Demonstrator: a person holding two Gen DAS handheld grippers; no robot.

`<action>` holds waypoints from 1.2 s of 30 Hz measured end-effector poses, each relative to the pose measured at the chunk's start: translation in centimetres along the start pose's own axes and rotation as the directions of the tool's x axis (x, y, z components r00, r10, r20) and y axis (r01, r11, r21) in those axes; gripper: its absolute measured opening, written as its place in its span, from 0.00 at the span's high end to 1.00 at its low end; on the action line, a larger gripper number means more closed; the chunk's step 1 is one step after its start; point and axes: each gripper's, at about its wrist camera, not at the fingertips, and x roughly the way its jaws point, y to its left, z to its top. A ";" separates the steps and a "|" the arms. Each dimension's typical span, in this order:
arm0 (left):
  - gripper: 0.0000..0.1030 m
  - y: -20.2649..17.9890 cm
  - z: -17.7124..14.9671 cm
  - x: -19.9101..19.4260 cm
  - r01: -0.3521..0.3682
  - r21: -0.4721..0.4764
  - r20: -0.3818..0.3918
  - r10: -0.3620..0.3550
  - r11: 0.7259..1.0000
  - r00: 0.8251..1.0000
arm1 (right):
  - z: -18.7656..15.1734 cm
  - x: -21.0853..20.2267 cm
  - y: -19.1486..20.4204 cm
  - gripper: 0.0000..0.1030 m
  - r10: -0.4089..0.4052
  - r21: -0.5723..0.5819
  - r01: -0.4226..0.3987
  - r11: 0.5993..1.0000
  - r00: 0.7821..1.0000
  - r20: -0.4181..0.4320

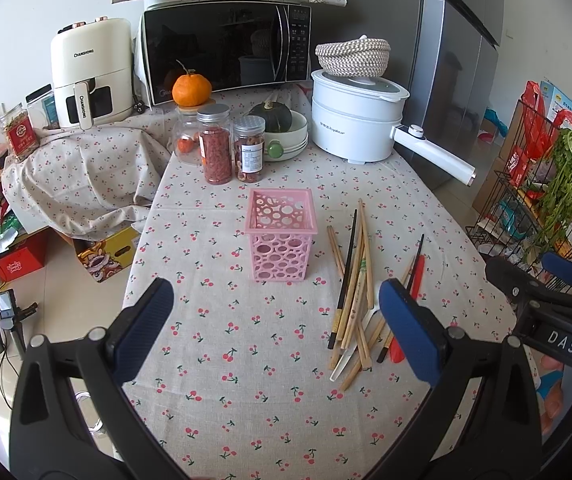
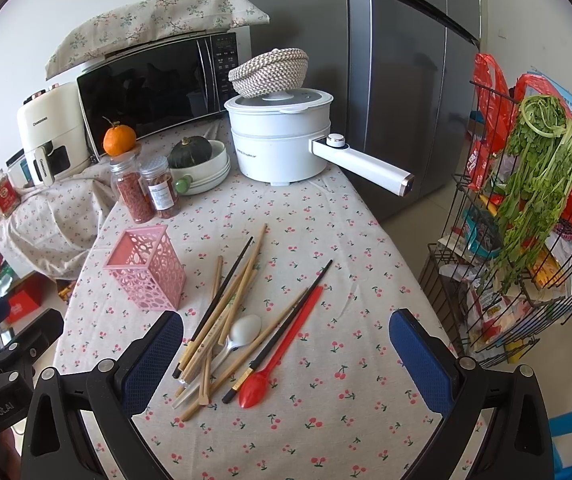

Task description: Organize utensils

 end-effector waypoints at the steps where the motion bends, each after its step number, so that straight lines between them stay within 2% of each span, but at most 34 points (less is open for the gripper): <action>1: 0.01 0.0 -0.1 0.0 -0.003 0.001 0.001 0.003 1.000 1.000 | 0.0 0.0 0.0 0.00 -0.001 0.001 0.001 1.000 1.000 0.000; 7: 0.01 -0.1 0.0 0.2 -0.009 0.011 0.016 0.009 1.000 1.000 | 0.3 0.2 -0.4 0.00 -0.015 0.005 0.015 1.000 1.000 -0.003; 12: 0.01 -0.4 0.2 0.6 0.015 0.025 0.010 -0.015 1.000 1.000 | 0.5 0.7 -0.7 0.00 -0.021 0.009 0.022 1.000 1.000 -0.010; 15: 0.01 -0.9 0.4 0.7 0.009 0.074 0.026 -0.011 0.997 1.000 | 0.9 1.6 -1.4 0.00 -0.003 0.024 0.004 1.000 0.999 -0.040; 19: 0.01 -2.1 1.0 2.5 0.076 0.137 -0.068 -0.068 0.988 0.995 | 1.5 3.7 -3.6 0.00 0.062 0.118 -0.050 0.992 0.992 -0.106; 21: 0.01 -2.9 1.4 3.5 0.123 0.167 -0.123 -0.103 0.978 0.987 | 1.7 5.0 -4.9 0.00 0.071 0.165 -0.047 0.985 0.987 -0.145; 24: 0.01 -4.4 2.4 4.5 0.146 0.208 -0.175 -0.110 0.967 0.978 | 2.1 6.9 -6.6 0.00 0.079 0.210 -0.035 0.977 0.975 -0.206; 28: 0.01 -6.7 4.6 6.8 0.222 0.201 -0.280 -0.162 0.954 0.946 | 2.1 9.6 -8.2 0.00 0.059 0.219 0.007 0.976 0.954 -0.294; 30: 0.02 -7.8 5.6 8.5 0.260 0.170 -0.344 -0.190 0.951 0.920 | 2.0 10.9 -9.0 0.00 0.057 0.236 0.024 0.971 0.942 -0.331; 31: 0.05 -8.5 6.0 9.5 0.277 0.162 -0.378 -0.199 0.947 0.904 | 1.9 11.5 -9.4 0.00 0.062 0.249 0.029 0.968 0.936 -0.347; 33: 0.19 -10.0 6.5 11.6 0.295 0.158 -0.427 -0.204 0.942 0.881 | 1.7 12.4 -10.1 0.00 0.065 0.273 0.042 0.961 0.926 -0.373; 34: 0.21 -10.6 6.7 12.9 0.296 0.161 -0.450 -0.197 0.941 0.871 | 1.7 12.9 -10.5 0.00 0.066 0.283 0.048 0.958 0.922 -0.381; 36: 0.33 -11.6 6.9 15.3 0.291 0.160 -0.478 -0.184 0.943 0.859 | 1.7 13.6 -11.0 0.00 0.060 0.294 0.064 0.954 0.917 -0.394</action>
